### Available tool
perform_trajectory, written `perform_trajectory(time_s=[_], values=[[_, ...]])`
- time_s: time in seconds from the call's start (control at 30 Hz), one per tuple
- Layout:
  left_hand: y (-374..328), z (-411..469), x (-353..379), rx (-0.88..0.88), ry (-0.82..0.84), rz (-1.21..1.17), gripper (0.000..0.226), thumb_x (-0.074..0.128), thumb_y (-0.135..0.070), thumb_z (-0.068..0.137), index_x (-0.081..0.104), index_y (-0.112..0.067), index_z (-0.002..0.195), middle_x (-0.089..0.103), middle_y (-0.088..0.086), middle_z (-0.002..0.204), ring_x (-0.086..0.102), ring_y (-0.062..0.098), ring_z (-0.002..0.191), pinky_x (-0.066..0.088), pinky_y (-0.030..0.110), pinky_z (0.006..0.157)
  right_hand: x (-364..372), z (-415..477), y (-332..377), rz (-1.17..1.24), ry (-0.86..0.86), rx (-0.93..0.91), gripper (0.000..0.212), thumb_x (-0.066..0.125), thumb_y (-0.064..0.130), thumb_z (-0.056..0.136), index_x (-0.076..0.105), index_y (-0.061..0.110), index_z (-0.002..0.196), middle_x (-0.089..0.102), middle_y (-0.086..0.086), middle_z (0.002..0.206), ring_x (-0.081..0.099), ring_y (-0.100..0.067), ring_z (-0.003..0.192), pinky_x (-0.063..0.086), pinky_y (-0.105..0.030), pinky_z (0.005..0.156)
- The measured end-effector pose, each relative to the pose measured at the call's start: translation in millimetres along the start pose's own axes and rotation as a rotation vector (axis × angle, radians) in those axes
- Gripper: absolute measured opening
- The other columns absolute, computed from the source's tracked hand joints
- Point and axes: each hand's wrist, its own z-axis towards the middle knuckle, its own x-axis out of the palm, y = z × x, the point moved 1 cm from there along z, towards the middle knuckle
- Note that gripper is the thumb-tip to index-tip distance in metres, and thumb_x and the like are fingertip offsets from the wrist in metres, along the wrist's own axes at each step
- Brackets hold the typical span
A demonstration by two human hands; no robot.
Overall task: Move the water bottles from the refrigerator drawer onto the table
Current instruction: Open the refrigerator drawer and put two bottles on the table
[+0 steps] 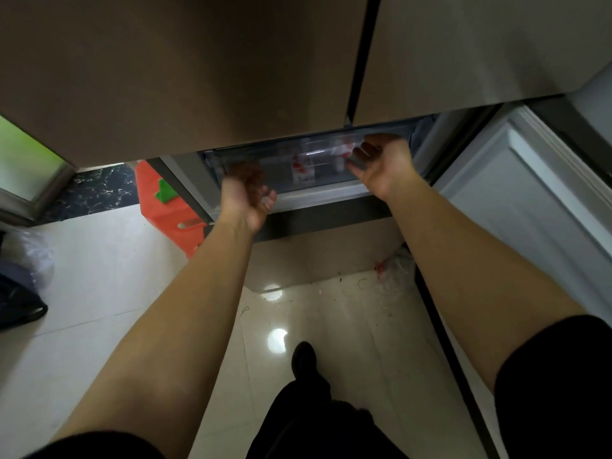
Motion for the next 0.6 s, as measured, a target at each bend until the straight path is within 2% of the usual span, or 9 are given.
perform_trajectory(time_s=[0.07,0.13,0.17,0.23,0.27,0.33,0.43,0.53,0.6], values=[[7,-1,-6,-0.029,0.059,-0.019,0.020,0.045,-0.029,0.099,0.063,-0.019,0.101,0.063,0.004,0.120,0.056,0.023,0.101,0.047,0.036,0.081,8,5,1,0.023,-0.005,-0.004,0.006,0.049,0.007,0.093,0.055,0.005,0.094,0.062,-0.021,0.109,0.060,-0.034,0.109,0.052,-0.049,0.093],[6,3,-8,-0.041,0.070,-0.076,0.023,0.042,-0.028,0.100,0.058,-0.017,0.113,0.061,0.005,0.126,0.056,0.028,0.119,0.047,0.043,0.084,16,8,1,0.078,-0.023,-0.022,0.013,0.046,0.012,0.097,0.055,0.007,0.090,0.059,-0.024,0.125,0.056,-0.034,0.123,0.048,-0.049,0.100],[2,5,-6,-0.028,0.068,-0.101,0.022,0.042,-0.026,0.100,0.057,-0.017,0.114,0.061,0.006,0.122,0.056,0.028,0.118,0.047,0.046,0.084,19,7,0,0.103,-0.025,-0.026,0.016,0.045,0.014,0.098,0.055,0.008,0.087,0.056,-0.024,0.129,0.051,-0.034,0.129,0.044,-0.051,0.106],[-9,6,0,0.016,0.090,-0.151,0.018,0.042,-0.021,0.100,0.060,-0.015,0.101,0.063,0.008,0.105,0.059,0.025,0.100,0.047,0.048,0.089,19,8,-2,0.145,-0.035,-0.025,0.015,0.046,0.011,0.097,0.054,0.007,0.085,0.061,-0.022,0.115,0.051,-0.035,0.130,0.041,-0.051,0.109],[-14,5,4,0.032,0.108,-0.182,0.019,0.043,-0.018,0.099,0.059,-0.014,0.091,0.060,0.008,0.092,0.058,0.024,0.088,0.048,0.048,0.091,17,8,-3,0.143,-0.037,-0.015,0.013,0.046,0.008,0.096,0.054,0.006,0.086,0.061,-0.018,0.105,0.055,-0.035,0.123,0.043,-0.050,0.107],[-19,2,7,0.033,0.128,-0.256,0.025,0.043,-0.013,0.097,0.057,-0.012,0.076,0.057,0.010,0.078,0.057,0.025,0.077,0.050,0.050,0.094,13,10,-3,0.106,-0.065,0.004,0.013,0.047,0.005,0.094,0.057,0.005,0.087,0.059,-0.013,0.091,0.059,-0.031,0.102,0.046,-0.044,0.103],[-16,-1,6,0.034,0.143,-0.329,0.032,0.040,-0.009,0.094,0.050,-0.012,0.063,0.051,0.012,0.073,0.056,0.027,0.070,0.055,0.046,0.084,15,7,-2,0.093,-0.089,-0.012,0.019,0.046,0.001,0.093,0.056,0.006,0.078,0.057,-0.009,0.074,0.057,-0.026,0.078,0.047,-0.039,0.100],[-7,-10,9,0.036,0.090,-0.307,0.030,0.039,-0.013,0.096,0.051,-0.013,0.068,0.053,0.011,0.074,0.054,0.025,0.069,0.053,0.041,0.083,7,-4,-10,0.093,-0.088,-0.005,0.017,0.045,-0.002,0.092,0.056,0.005,0.081,0.058,-0.009,0.079,0.058,-0.024,0.081,0.046,-0.038,0.104],[2,-22,4,0.038,0.071,-0.255,0.025,0.045,-0.019,0.098,0.055,-0.014,0.076,0.058,0.008,0.078,0.057,0.022,0.077,0.053,0.040,0.083,-4,-15,-16,0.083,-0.078,0.013,0.017,0.045,-0.001,0.094,0.057,0.005,0.084,0.062,-0.010,0.085,0.061,-0.022,0.085,0.049,-0.035,0.099]])
